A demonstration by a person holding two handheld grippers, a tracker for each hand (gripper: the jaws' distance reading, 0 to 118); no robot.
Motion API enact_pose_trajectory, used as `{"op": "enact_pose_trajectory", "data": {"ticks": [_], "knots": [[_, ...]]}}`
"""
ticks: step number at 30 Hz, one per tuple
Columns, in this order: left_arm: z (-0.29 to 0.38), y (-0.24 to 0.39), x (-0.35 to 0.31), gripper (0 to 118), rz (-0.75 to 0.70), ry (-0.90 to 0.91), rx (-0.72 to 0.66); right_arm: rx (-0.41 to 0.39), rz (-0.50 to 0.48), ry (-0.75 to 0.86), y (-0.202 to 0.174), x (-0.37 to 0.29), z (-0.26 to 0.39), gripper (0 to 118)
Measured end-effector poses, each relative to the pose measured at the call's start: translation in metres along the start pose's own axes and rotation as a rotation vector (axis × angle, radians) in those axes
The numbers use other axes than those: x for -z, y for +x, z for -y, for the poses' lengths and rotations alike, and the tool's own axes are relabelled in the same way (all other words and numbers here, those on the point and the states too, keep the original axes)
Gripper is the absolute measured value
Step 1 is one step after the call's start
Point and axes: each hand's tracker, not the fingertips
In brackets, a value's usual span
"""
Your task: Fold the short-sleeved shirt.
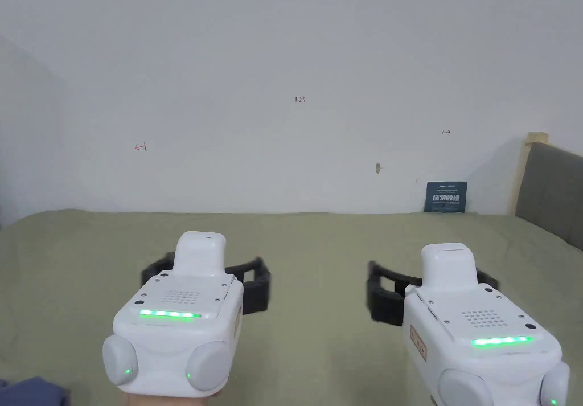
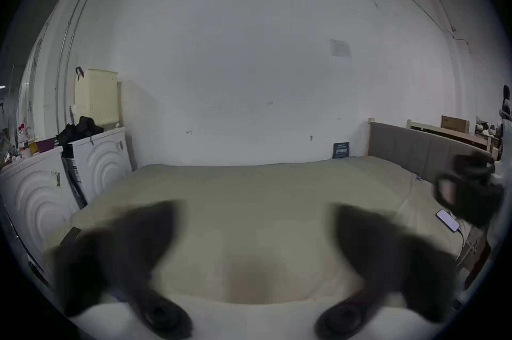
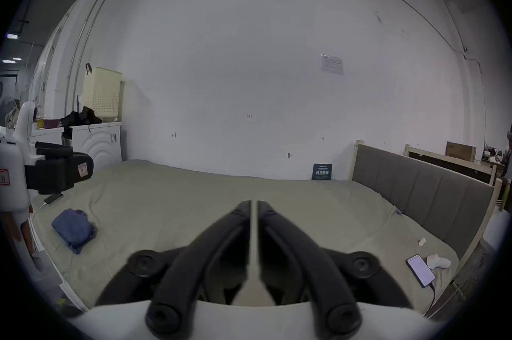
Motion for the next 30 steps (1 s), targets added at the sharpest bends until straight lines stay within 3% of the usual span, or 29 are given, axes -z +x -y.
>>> {"op": "enact_pose_trajectory", "data": {"ticks": [1,2,4,22,27,30], "knots": [[0.002,-0.002,-0.003,118,-0.047,-0.018,-0.002,0.015,-0.035,-0.058,-0.001,-0.001,0.003,115],[0.0,-0.005,-0.004,118,-0.023,0.011,0.001,0.021,0.007,0.055,-0.001,-0.005,0.005,118],[0.0,-0.006,-0.003,118,-0.027,-0.002,-0.006,-0.003,-0.005,-0.002,-0.006,0.003,0.013,118],[0.003,-0.005,-0.012,118,-0.035,0.019,0.006,0.003,-0.013,0.032,-0.002,-0.004,-0.002,118],[0.005,-0.006,-0.012,118,-0.03,0.017,0.005,0.034,-0.05,0.068,0.0,-0.008,-0.005,118],[0.002,-0.004,-0.019,118,-0.029,0.02,0.01,0.063,-0.002,0.038,-0.002,-0.008,-0.011,118]]}}
